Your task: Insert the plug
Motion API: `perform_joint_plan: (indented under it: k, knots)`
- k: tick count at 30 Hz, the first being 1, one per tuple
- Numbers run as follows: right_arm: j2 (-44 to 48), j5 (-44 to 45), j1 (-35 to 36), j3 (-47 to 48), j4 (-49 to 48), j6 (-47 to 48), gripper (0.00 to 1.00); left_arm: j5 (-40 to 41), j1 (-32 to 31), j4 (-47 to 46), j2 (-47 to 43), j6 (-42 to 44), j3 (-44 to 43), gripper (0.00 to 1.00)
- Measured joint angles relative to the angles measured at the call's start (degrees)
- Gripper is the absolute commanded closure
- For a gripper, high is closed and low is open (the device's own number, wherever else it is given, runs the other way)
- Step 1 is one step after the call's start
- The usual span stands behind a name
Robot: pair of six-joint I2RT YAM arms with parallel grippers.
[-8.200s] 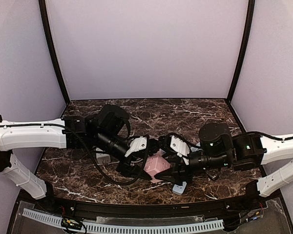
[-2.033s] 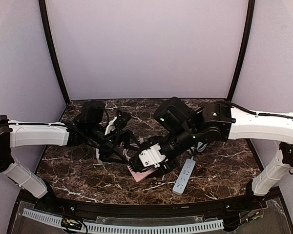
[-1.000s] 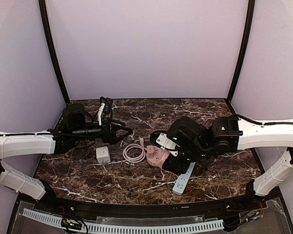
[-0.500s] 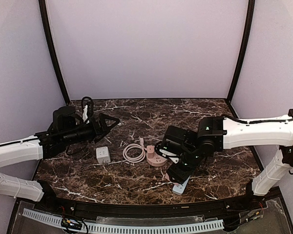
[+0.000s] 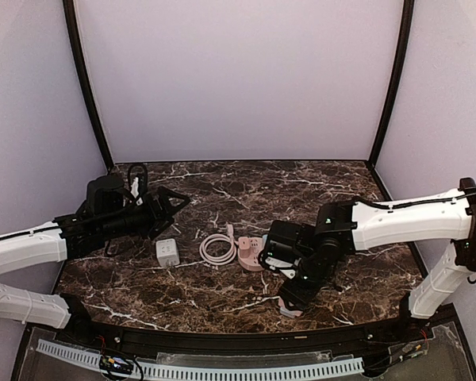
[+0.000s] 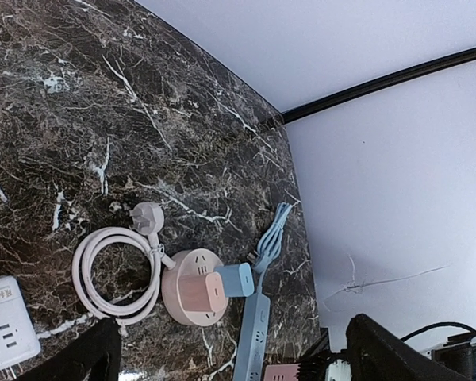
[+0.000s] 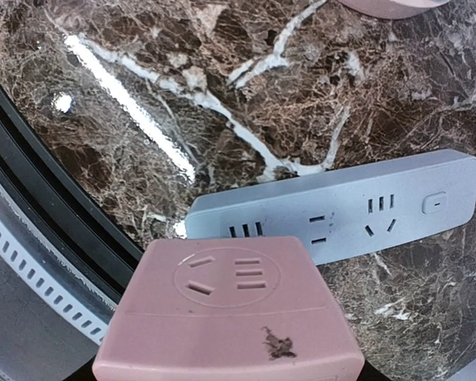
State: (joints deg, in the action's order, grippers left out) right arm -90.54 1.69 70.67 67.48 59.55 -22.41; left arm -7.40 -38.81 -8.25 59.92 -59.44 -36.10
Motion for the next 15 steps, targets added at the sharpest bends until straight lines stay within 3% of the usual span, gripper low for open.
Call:
perform_joint_plan:
  k: [15]
  knots:
    - [0.0,1.05,-1.03,-2.4,-3.72,-0.33,1.0,3.04,-0.09,-0.22,0.04,0.13,0.15,0.01]
